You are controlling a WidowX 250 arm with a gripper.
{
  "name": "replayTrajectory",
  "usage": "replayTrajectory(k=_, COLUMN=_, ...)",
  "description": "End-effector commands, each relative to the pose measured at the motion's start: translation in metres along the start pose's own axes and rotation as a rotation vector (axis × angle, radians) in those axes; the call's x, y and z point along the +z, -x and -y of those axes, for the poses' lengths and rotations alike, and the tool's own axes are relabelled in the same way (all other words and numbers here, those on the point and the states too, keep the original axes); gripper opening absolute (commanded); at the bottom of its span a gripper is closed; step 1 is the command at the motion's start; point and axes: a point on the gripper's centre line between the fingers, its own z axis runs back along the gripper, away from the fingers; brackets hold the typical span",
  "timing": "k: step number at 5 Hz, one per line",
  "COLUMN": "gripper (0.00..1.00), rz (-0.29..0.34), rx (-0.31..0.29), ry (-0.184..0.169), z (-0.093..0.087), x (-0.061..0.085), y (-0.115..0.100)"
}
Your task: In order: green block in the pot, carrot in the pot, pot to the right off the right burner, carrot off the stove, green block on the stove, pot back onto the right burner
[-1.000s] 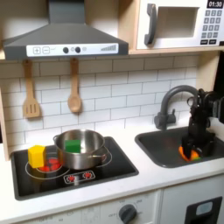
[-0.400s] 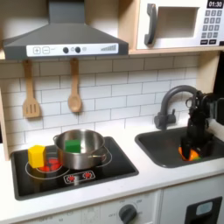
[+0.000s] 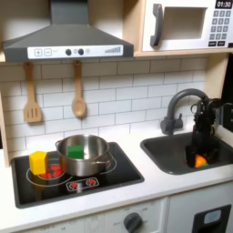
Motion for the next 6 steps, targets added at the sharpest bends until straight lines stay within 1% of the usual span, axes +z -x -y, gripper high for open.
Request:
replayTrajectory(k=1, gripper=1.0, rz=-0.02, rx=0.012, ry=-0.002, z=-0.001, x=-0.005, y=-0.002)
replayTrajectory(k=2, gripper=1.0, rz=-0.015, rx=0.017, ry=0.001, z=-0.002, x=-0.003, y=-0.003)
replayTrajectory(k=3, gripper=0.0, rz=-0.019, rx=0.04, ry=0.007, z=-0.003, x=-0.002, y=0.0)
replayTrajectory(k=5, gripper=0.0, rz=0.005, rx=0.063, ry=0.011, z=-0.008, x=0.004, y=-0.005)
replayTrajectory(k=6, gripper=0.0, rz=0.01, rx=0.068, ry=0.022, z=-0.008, x=0.008, y=-0.003)
